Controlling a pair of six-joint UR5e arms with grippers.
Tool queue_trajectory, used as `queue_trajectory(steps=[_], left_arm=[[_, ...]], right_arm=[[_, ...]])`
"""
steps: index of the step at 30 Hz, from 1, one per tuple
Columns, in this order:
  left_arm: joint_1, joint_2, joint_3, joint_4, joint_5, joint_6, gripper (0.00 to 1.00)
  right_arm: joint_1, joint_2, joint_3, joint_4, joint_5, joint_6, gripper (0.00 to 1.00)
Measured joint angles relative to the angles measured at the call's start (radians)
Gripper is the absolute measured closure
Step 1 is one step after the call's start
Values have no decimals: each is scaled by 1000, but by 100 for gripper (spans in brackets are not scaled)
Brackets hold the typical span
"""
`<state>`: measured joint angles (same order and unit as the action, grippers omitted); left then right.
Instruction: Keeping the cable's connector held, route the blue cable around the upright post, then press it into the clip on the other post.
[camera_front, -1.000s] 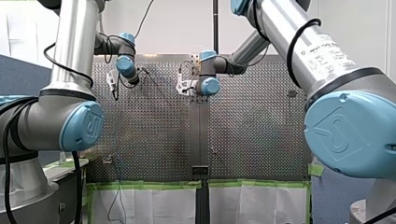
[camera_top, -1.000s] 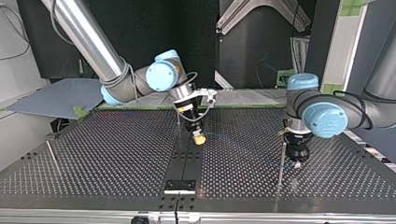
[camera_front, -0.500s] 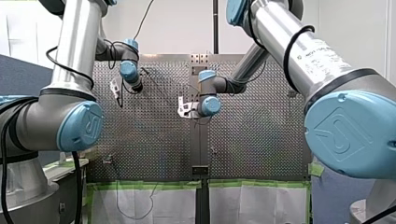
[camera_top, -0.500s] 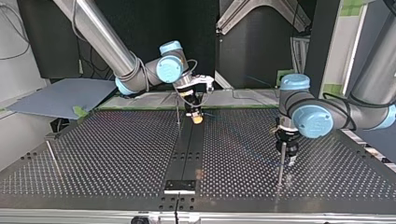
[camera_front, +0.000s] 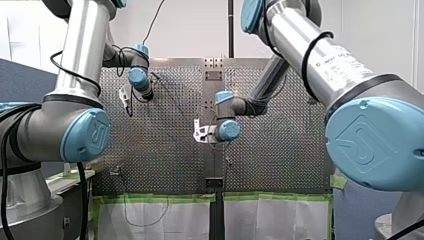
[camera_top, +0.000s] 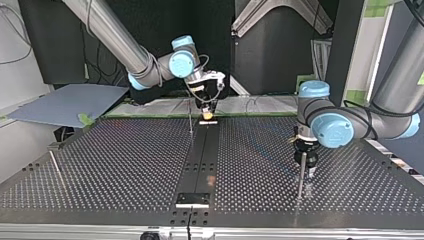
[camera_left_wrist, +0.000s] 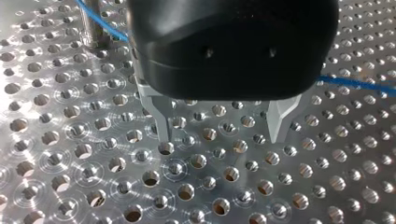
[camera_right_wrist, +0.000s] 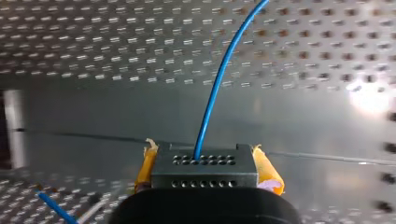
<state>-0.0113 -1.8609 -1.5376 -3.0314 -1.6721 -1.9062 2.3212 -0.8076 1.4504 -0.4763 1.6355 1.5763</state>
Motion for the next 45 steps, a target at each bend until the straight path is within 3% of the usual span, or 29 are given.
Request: queue_trajectory(steps=[11,24,38,45], left_arm=[[-1,0,0,2,0,0,1],[0,0,0,2,2,-1,1],[2,0,0,2,2,-1,1],[2,0,0,2,1,-1,1]], right_arm=[[-17,94,88,-95,44,6,100],[-27,205,97,-153,74,9,100],[-53,337,127,-247,98,46,100],[-70,393,143,-279,103,53,100]])
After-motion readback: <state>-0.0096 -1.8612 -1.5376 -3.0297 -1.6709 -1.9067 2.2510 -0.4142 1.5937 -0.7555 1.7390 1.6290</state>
